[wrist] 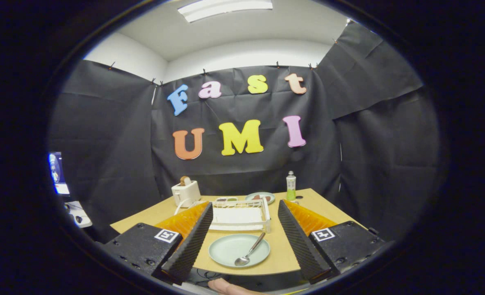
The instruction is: Take the plate from the dish rack, then take the spoon from the basket and place it into the plate.
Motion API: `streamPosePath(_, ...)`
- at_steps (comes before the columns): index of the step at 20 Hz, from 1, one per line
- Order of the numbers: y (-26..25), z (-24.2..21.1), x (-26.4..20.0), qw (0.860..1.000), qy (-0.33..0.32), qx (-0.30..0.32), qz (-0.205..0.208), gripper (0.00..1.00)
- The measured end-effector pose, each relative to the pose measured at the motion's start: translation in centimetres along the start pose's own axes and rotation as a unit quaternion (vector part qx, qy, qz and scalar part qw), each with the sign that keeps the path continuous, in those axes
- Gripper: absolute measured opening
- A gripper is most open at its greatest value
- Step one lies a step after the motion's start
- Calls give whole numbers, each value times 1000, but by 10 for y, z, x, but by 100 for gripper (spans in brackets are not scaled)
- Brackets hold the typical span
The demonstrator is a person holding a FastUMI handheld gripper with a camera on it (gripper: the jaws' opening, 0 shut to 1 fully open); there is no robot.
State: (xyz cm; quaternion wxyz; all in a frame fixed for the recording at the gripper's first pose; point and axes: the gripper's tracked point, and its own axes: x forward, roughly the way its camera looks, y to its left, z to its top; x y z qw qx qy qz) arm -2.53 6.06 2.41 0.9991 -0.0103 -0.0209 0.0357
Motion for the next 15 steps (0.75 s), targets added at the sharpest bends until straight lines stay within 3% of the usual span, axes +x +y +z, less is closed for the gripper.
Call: streamPosePath(15,-5,-11,7,1000,14,-8,-6,100)
